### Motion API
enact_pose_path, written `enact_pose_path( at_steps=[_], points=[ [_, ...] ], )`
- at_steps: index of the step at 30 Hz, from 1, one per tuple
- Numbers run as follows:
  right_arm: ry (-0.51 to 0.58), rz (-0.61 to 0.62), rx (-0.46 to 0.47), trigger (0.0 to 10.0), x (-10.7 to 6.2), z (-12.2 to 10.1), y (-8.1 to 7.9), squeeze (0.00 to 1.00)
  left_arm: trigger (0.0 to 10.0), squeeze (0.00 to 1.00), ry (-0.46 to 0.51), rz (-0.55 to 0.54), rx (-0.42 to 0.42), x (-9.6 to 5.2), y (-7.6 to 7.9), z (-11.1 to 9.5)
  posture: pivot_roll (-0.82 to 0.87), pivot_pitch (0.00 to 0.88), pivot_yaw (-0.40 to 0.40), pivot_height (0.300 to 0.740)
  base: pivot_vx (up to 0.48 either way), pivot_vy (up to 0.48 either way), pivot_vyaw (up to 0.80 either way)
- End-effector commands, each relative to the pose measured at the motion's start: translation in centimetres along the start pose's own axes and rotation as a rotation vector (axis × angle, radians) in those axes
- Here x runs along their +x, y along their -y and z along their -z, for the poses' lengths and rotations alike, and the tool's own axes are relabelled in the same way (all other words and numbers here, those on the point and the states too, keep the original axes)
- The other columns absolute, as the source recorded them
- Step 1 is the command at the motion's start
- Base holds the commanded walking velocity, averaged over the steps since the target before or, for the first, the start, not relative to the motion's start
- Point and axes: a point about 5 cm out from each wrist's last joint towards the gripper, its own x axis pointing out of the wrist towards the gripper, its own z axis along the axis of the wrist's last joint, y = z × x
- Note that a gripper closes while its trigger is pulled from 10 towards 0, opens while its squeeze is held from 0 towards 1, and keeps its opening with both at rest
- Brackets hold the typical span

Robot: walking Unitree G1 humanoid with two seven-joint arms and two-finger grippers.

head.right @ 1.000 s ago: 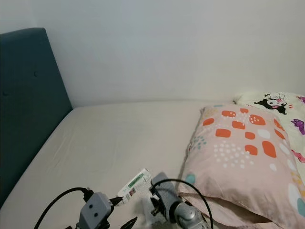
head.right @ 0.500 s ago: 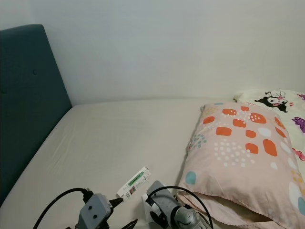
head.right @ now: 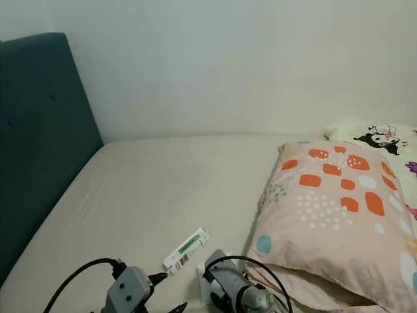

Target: Clean up the room

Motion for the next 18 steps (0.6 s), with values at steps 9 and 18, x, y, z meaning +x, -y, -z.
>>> enact_pose_path(
  at_steps=[9,18],
  points=[
    [-0.011,0.028,0.105,0.0,-0.2,0.6,0.4,0.00,10.0,0.00,-0.028,0.021,0.006,0.0,0.1,0.4,0.17,0.213,-0.046,0.596,0.000,0.000,0.00],
    [0.134,0.054,0.203,0.0,-0.1,-1.8,1.3,0.00,10.0,0.00,-0.020,-0.002,-0.001,0.2,-0.1,0.5,0.15,0.197,-0.054,0.596,0.000,0.000,0.00]
  ],
)
